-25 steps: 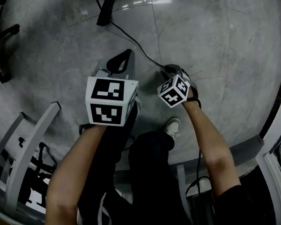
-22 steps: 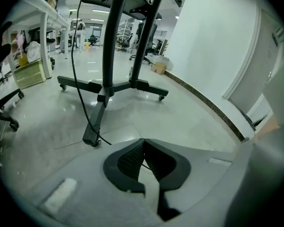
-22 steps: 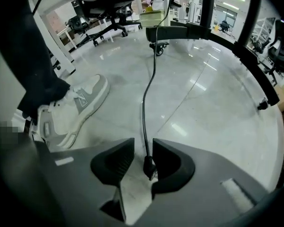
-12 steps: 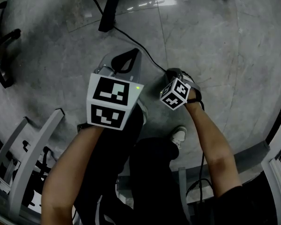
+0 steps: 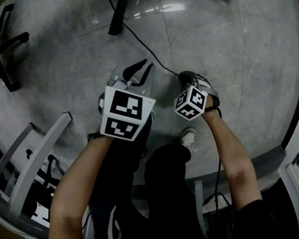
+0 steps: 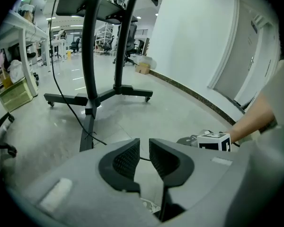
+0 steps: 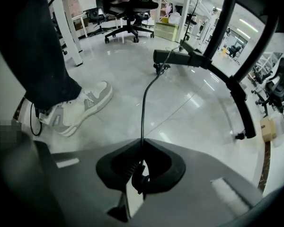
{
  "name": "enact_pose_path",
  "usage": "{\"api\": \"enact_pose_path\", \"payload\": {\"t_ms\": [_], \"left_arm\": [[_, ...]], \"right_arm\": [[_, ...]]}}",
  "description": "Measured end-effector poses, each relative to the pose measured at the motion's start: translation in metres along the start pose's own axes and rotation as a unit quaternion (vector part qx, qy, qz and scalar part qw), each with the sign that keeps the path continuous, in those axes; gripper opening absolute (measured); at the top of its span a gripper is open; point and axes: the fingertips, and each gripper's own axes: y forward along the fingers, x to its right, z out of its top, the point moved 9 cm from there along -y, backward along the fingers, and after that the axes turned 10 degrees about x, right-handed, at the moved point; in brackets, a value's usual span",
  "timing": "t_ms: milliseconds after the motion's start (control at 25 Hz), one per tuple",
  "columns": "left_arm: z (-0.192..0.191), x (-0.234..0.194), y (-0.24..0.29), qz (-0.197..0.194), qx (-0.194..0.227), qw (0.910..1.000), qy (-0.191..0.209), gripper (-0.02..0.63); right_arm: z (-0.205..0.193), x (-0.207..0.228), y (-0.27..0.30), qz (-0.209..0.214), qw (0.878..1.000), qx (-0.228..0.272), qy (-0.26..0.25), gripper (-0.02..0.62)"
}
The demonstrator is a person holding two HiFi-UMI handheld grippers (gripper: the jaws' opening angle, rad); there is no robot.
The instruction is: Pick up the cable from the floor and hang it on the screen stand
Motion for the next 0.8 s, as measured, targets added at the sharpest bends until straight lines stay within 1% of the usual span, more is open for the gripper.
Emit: {"api": "enact_pose_path", "payload": {"t_ms": [120,240,280,400,520,560,640,720,800], "left_arm": [[0.012,0.014,-0.018,-0.003,0.007,1.0000,0.006,0.066],[0.028,0.022,-0.034,-0.005,0.016,0.9996,0.025,0.069],[0.033,0.026,-0.039,-0.008,0.018,0.9993,0.031,0.086],[0.047,0.034,-0.057,-0.011,0.022,0.9985,0.049,0.089],[0.070,0.041,-0.076,-0.010,0.032,0.9966,0.076,0.091],[0.078,0.043,-0.083,-0.011,0.035,0.9956,0.087,0.106],[0.096,0.048,-0.096,-0.011,0.039,0.9929,0.111,0.109],[0.113,0.054,-0.108,-0.009,0.045,0.9898,0.134,0.126],[0.131,0.062,-0.120,-0.011,0.054,0.9869,0.152,0.158]], "right_arm": [[0.012,0.004,-0.036,-0.009,1.000,0.007,-0.021,0.017],[0.029,0.017,-0.072,-0.028,0.998,0.021,-0.043,0.017],[0.035,0.020,-0.086,-0.033,0.998,0.026,-0.053,0.017],[0.054,0.029,-0.132,-0.042,0.994,0.040,-0.094,0.017],[0.075,0.048,-0.180,-0.063,0.989,0.044,-0.130,0.017],[0.082,0.055,-0.196,-0.070,0.987,0.044,-0.141,0.017],[0.098,0.065,-0.228,-0.079,0.982,0.047,-0.164,0.017],[0.113,0.075,-0.261,-0.087,0.977,0.051,-0.190,0.017],[0.126,0.084,-0.294,-0.094,0.972,0.055,-0.210,0.017]]}}
